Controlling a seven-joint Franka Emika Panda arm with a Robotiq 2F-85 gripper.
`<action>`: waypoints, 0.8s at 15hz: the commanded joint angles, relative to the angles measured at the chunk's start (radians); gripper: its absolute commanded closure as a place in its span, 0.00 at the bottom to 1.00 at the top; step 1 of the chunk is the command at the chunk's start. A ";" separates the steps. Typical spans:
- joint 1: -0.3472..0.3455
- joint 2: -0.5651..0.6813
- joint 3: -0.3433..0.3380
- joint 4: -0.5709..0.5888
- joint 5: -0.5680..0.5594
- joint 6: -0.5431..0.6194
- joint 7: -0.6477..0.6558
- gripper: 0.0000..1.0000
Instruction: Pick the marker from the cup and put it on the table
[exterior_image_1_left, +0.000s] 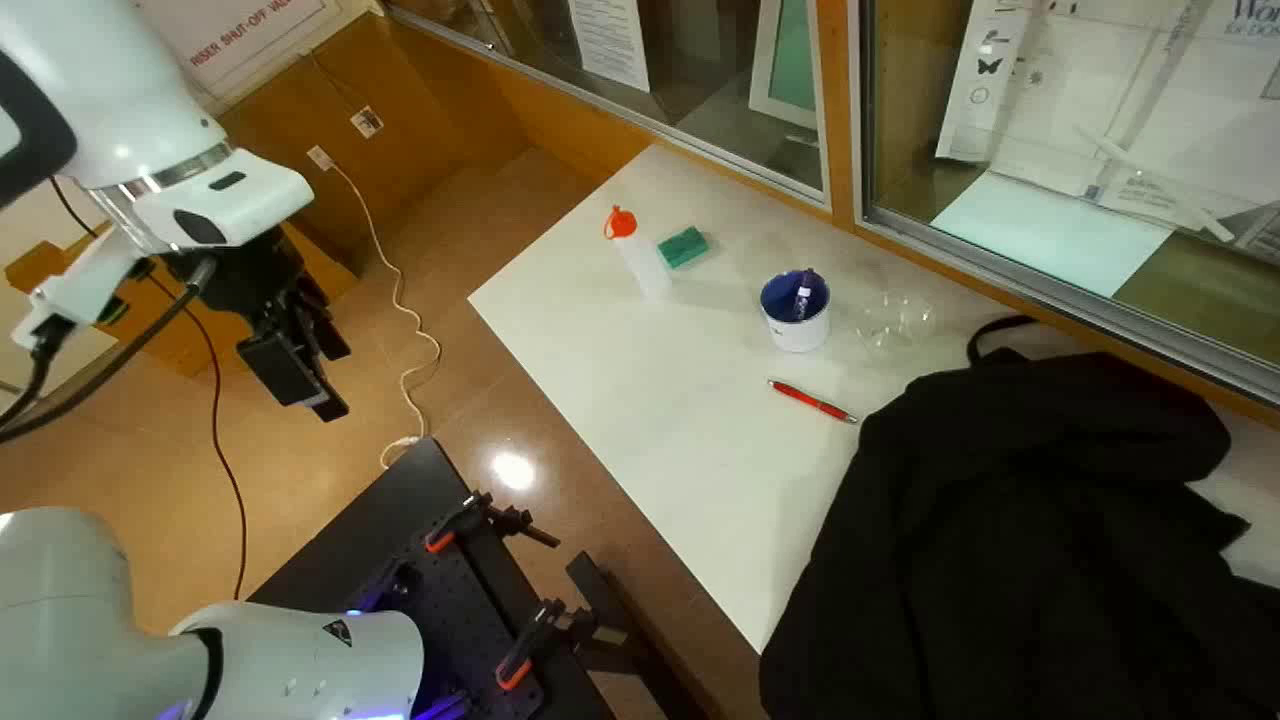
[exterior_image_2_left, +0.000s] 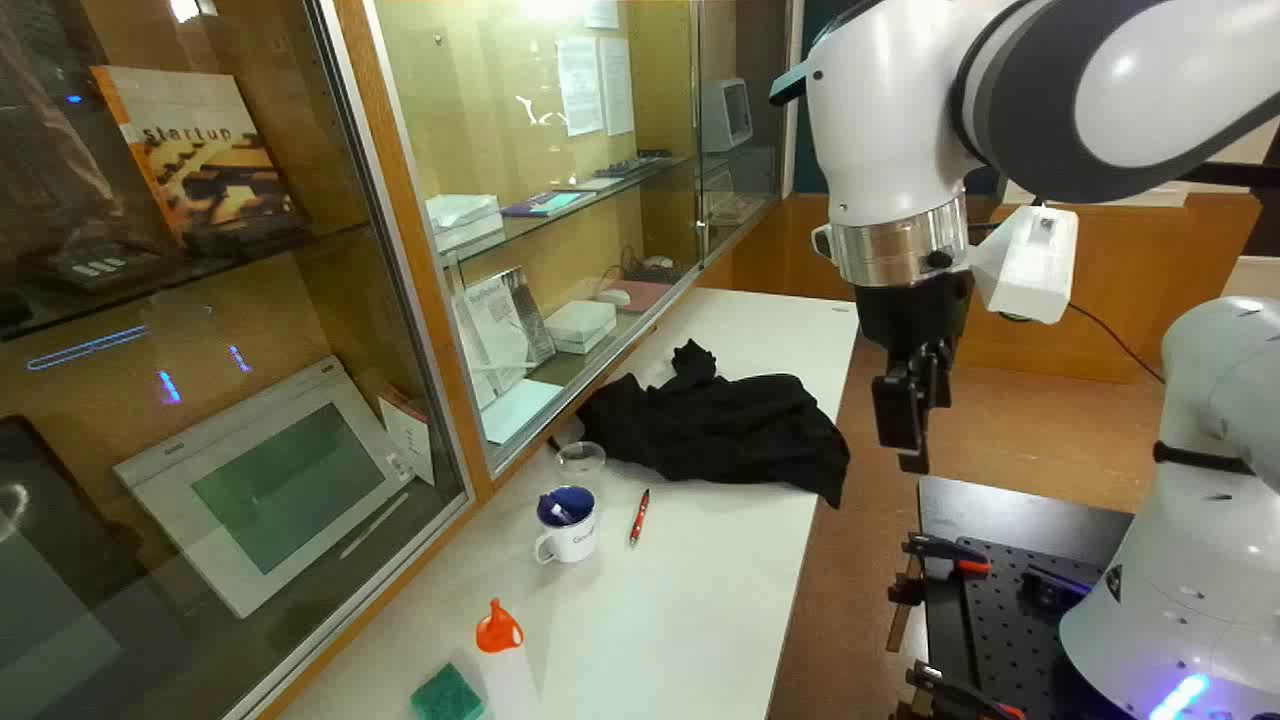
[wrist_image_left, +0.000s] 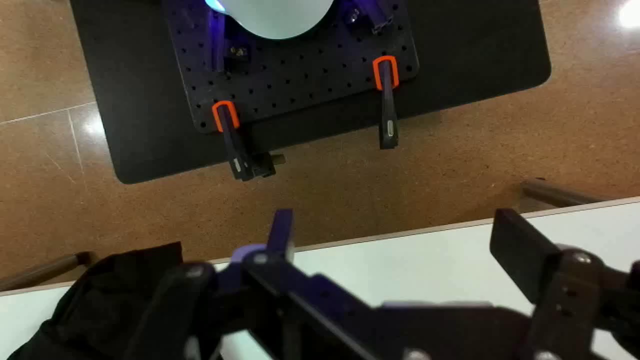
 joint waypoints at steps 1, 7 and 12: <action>0.004 0.001 -0.004 0.002 -0.002 -0.003 0.002 0.00; -0.020 0.050 -0.003 0.018 -0.014 0.149 0.025 0.00; -0.049 0.214 -0.027 0.045 -0.057 0.492 -0.014 0.00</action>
